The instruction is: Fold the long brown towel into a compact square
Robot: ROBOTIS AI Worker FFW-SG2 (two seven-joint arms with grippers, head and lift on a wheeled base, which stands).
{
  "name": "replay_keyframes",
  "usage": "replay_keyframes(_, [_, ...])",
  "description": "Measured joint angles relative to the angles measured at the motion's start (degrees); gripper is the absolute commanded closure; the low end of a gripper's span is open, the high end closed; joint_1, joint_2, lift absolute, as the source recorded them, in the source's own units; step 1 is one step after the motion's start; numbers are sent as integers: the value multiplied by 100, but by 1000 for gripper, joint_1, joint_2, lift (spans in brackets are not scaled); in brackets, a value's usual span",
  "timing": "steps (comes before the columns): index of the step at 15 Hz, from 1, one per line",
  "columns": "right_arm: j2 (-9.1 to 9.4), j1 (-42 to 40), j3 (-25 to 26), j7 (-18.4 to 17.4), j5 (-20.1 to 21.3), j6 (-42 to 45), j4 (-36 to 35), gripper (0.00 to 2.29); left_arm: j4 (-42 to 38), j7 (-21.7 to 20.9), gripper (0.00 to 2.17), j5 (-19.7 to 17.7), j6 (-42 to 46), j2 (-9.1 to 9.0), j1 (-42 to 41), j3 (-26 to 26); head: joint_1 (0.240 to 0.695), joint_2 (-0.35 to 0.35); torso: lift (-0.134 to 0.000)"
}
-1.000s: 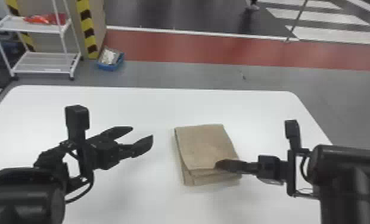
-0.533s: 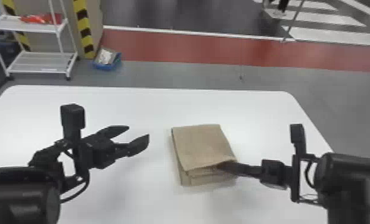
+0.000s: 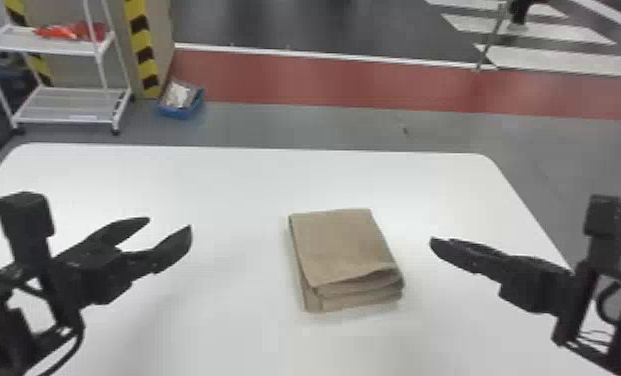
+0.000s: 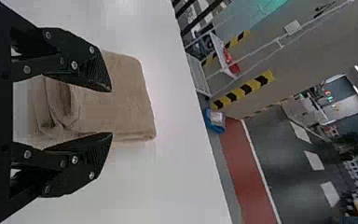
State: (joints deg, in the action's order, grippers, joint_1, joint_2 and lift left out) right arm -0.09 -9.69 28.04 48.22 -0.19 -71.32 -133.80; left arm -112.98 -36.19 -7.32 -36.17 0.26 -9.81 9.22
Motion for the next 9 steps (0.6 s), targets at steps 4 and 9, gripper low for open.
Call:
replay_keyframes(4, [0, -1091, -93, -857, -475, 2642, 215, 70, -426, 515, 90, -331, 815, 0, -752, 587, 695, -118, -124])
replay_keyframes(9, [0, -1985, -432, -1086, -632, 5917, 1113, 70, -310, 541, 83, -368, 2209, 0, -1373, 754, 695, -51, -124])
